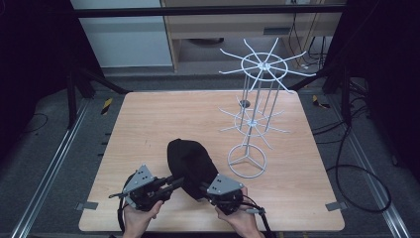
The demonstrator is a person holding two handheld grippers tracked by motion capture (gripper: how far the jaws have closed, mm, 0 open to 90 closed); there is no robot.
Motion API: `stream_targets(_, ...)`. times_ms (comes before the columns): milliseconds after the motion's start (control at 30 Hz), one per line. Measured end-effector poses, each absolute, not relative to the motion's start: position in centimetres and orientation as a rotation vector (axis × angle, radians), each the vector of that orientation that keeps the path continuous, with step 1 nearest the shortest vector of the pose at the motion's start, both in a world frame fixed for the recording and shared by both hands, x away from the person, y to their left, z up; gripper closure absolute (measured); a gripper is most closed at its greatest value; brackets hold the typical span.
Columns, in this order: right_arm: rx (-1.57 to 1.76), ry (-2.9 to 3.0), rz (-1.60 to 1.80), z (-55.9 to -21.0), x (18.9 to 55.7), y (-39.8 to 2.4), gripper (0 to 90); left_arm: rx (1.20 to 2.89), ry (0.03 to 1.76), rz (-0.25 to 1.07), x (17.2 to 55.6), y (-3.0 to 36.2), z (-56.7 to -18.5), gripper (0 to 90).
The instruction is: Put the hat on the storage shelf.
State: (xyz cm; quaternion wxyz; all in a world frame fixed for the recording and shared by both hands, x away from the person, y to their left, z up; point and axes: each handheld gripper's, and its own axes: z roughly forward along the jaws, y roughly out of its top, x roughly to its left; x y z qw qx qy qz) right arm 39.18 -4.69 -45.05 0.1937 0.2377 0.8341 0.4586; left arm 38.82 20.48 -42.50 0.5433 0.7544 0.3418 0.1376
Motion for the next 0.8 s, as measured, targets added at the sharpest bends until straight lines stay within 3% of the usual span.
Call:
stream_targets(467, 0.664, 2.380, 1.326, -45.8, 40.7, -0.2, 85.8, 1.798, 1.041, 0.486, 38.9, 25.2, -44.0, 56.6)
stream_targets(800, 0.666, 2.398, 1.309, -46.4, 41.2, 2.6, 84.0, 1.716, 1.117, 0.554, 39.6, 27.4, -43.8, 51.9)
